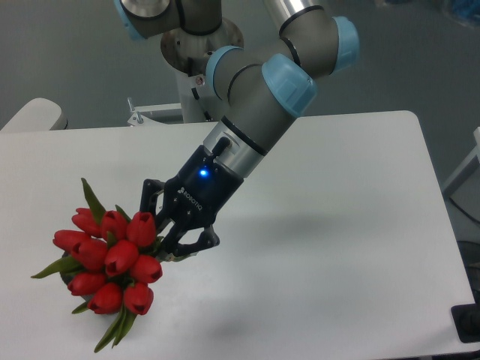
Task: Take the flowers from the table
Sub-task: 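Hold the tulip bundle raised above the black vase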
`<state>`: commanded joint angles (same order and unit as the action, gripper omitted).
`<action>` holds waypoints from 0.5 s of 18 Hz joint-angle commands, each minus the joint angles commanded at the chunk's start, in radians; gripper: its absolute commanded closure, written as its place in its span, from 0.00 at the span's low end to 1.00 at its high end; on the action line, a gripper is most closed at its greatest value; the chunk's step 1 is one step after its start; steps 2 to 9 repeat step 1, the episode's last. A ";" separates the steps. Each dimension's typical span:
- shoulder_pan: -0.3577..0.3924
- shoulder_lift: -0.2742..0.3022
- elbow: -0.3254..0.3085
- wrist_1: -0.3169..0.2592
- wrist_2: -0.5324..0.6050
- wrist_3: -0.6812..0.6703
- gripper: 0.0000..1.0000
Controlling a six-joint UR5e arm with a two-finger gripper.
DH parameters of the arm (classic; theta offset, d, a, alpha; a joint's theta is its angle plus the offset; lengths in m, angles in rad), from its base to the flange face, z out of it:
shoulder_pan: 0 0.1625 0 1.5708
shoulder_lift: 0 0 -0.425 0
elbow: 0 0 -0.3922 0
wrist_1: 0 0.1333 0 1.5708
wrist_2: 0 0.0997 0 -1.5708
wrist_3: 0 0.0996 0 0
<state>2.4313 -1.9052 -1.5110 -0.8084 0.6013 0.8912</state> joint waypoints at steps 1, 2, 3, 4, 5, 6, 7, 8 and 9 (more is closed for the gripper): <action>0.002 0.002 0.000 0.000 0.000 -0.002 0.76; 0.002 0.002 0.000 0.000 0.000 -0.002 0.76; 0.002 0.002 0.000 0.000 0.000 -0.002 0.76; 0.002 0.002 0.000 0.000 0.000 -0.002 0.76; 0.002 0.002 0.000 0.000 0.000 -0.002 0.76; 0.002 0.002 0.000 0.000 0.000 -0.002 0.76; 0.002 0.002 0.000 0.000 0.000 -0.002 0.76; 0.002 0.002 0.000 0.000 0.000 -0.002 0.76; 0.002 0.002 0.000 0.000 0.000 -0.002 0.76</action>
